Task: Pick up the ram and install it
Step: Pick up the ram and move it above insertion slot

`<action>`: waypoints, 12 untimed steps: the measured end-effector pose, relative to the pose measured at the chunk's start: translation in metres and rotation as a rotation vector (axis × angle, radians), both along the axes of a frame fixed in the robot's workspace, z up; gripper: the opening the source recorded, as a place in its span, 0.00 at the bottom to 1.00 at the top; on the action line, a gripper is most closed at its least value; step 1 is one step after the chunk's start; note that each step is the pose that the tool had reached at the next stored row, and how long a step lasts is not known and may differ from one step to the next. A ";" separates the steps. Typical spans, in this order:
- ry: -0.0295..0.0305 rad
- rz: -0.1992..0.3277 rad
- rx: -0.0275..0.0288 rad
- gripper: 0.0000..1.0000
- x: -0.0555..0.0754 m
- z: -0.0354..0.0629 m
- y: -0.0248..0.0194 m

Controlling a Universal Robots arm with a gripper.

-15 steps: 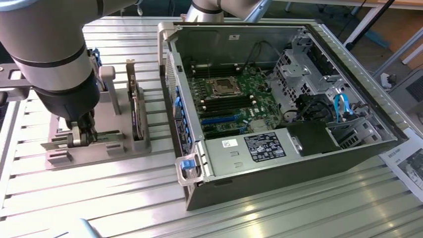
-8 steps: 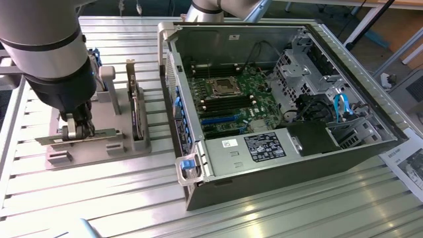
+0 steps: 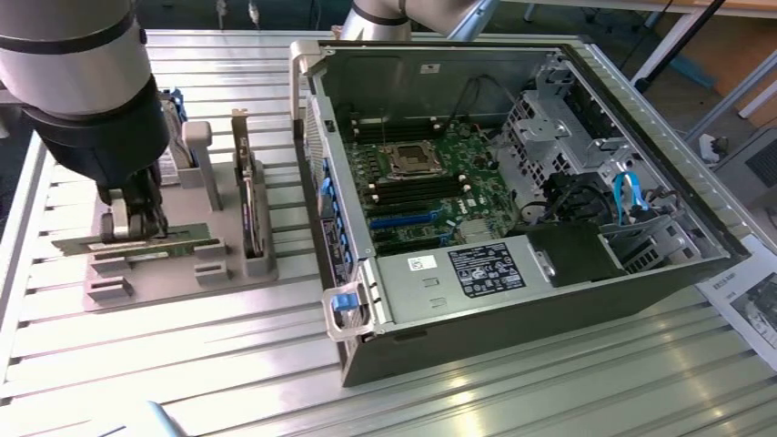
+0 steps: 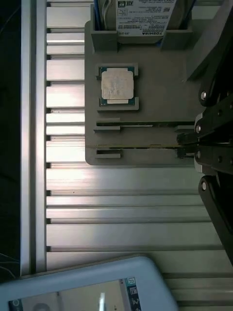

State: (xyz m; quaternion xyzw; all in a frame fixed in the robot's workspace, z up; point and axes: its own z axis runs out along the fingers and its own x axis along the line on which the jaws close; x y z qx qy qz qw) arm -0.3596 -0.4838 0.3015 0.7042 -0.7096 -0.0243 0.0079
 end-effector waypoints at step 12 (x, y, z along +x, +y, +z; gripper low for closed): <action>0.0001 0.000 0.0000 0.12 0.000 0.0296 0.0000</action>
